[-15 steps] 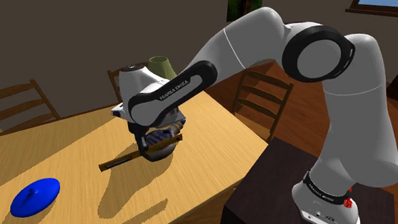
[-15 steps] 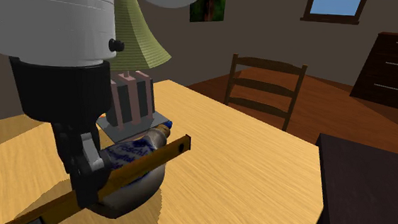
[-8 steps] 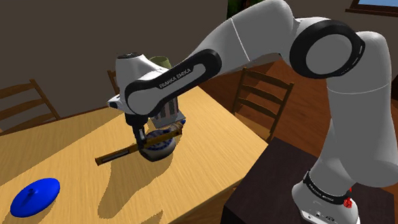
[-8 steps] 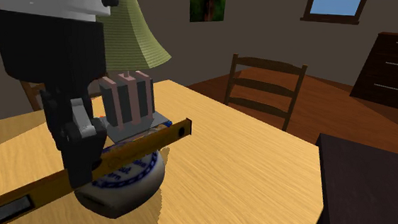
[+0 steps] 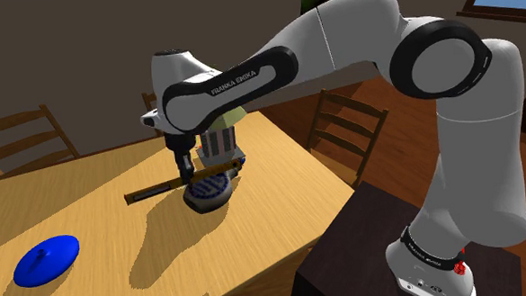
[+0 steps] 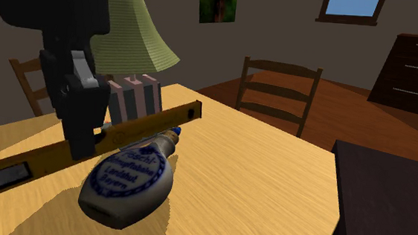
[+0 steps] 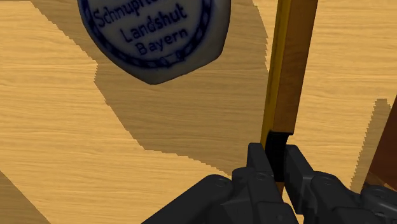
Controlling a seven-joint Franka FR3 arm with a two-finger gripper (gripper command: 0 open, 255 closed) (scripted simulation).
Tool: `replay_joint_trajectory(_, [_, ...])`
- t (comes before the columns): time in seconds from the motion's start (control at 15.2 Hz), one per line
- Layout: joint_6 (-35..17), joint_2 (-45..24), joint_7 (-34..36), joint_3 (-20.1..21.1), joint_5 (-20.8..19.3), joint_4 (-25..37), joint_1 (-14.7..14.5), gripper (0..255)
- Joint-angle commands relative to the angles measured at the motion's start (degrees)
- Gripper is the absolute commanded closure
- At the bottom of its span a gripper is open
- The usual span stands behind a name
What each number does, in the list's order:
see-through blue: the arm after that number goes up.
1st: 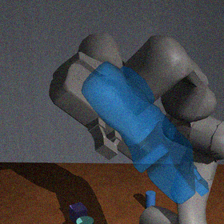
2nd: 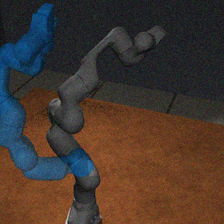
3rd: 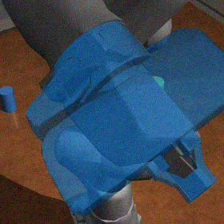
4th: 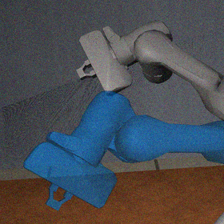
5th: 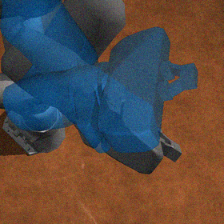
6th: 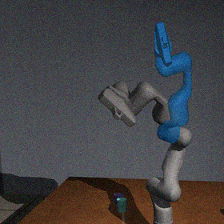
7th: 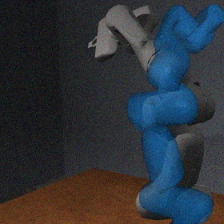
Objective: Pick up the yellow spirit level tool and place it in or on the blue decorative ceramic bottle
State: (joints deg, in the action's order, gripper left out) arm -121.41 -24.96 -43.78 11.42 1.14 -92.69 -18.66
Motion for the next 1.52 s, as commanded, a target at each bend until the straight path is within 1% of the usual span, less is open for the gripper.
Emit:
replay_joint_trajectory(0.0, [0.66, -0.02, -2.18, -0.48, 0.39, 0.50, 1.58, 255])
replay_joint_trajectory(0.33, [2.90, -1.04, -8.03, -1.86, 1.24, 3.25, 5.79, 255])
replay_joint_trajectory(0.59, [5.24, -2.82, -12.46, -2.98, 1.73, 6.93, 8.99, 255])
replay_joint_trajectory(0.66, [5.40, -2.95, -12.72, -3.04, 1.75, 7.20, 9.20, 255])
replay_joint_trajectory(1.45, [-2.18, -6.23, -13.26, -3.21, 1.61, 2.86, 9.09, 255])
